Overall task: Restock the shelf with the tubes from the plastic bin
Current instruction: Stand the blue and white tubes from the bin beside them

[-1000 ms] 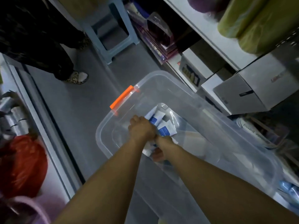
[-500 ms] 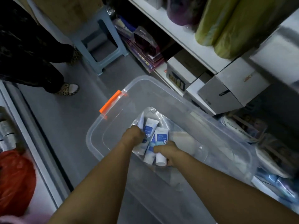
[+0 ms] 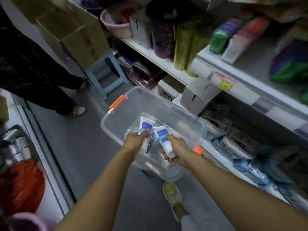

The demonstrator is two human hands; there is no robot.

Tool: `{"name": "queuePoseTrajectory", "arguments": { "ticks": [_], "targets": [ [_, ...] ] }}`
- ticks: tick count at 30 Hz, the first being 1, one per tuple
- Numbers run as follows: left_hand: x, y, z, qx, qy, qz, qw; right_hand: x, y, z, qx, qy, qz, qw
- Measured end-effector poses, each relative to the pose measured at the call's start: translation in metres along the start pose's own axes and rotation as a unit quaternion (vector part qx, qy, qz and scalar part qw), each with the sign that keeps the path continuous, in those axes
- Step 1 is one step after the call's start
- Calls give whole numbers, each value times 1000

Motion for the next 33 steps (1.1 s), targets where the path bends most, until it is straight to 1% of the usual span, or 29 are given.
{"name": "queuePoseTrajectory", "arguments": {
  "ticks": [4, 7, 10, 14, 19, 24, 29, 33],
  "targets": [
    [2, -85, 29, 24, -62, 57, 996, -10, -85, -5, 14, 42, -69, 997],
    [8, -136, 52, 65, -32, 85, 994, -22, -149, -12, 50, 105, -131, 985],
    [6, -180, 84, 83, -4, 114, 990, -35, -205, -30, 55, 96, -177, 978],
    [-7, -232, 138, 129, -9, 154, 980, -42, -276, -63, 13, 43, -220, 974],
    [-30, -279, 208, 178, 16, 200, 963, -37, -366, -110, -48, 6, -293, 955],
    [-58, -327, 283, 219, 51, 247, 942, -34, -452, -160, -101, -17, -367, 925],
    [-86, -373, 366, 235, 45, 306, 922, -33, -539, -212, -165, -86, -406, 895],
    [-101, -408, 435, 257, 68, 365, 892, -37, -606, -262, -226, -114, -441, 861]
  ]
}}
Point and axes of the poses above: each hand's wrist, its own y-axis towards the middle knuckle, its own z-axis out of the palm, x = y × z, the point moved 3 cm from there along y, towards the middle knuckle, and after that the axes turned 13 degrees about x, right-handed, at the moved point
